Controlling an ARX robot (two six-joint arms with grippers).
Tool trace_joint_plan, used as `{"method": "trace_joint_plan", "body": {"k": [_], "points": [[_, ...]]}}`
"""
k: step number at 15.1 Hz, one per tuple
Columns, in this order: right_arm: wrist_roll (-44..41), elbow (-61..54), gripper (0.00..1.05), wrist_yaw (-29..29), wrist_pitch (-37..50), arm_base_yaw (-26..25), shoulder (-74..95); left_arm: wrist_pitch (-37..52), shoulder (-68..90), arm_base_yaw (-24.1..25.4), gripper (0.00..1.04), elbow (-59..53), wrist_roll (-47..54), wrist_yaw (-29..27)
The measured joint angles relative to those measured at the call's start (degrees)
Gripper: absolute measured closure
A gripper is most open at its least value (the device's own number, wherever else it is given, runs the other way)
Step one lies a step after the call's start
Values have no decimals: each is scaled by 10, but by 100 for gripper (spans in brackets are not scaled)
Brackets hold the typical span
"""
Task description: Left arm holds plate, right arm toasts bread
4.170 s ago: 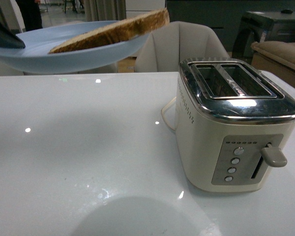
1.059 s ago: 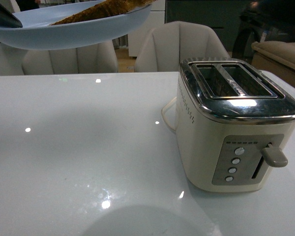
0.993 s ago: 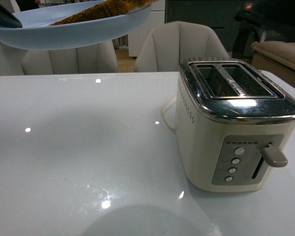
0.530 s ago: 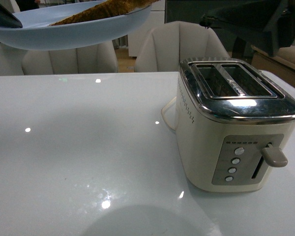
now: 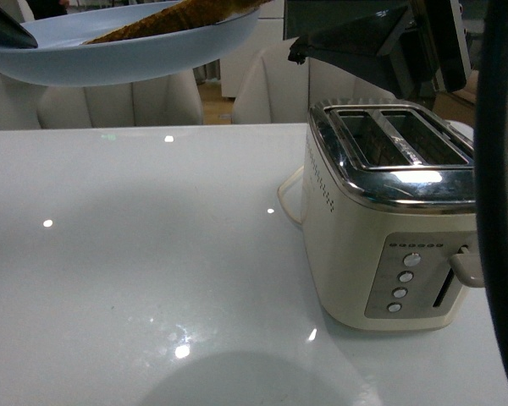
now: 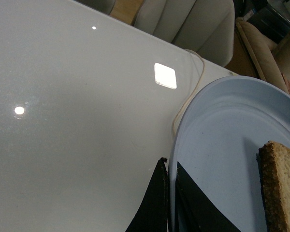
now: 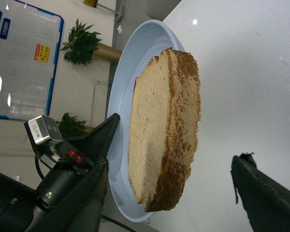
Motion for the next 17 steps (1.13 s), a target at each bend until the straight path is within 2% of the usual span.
{"method": "trace_joint_plan", "body": {"k": [7,13,16,17], "points": [[-15,0,102,2,6,-3,0,0,0,0,102,0,0,0],[-17,0,103,8,21,-6,-2,0,0,0,102,0,0,0],[-60,0,103,53,14,-23,-37,0,0,0,102,0,0,0],[-99,-2,103,89,11,-28,-56,0,0,0,102,0,0,1]]}}
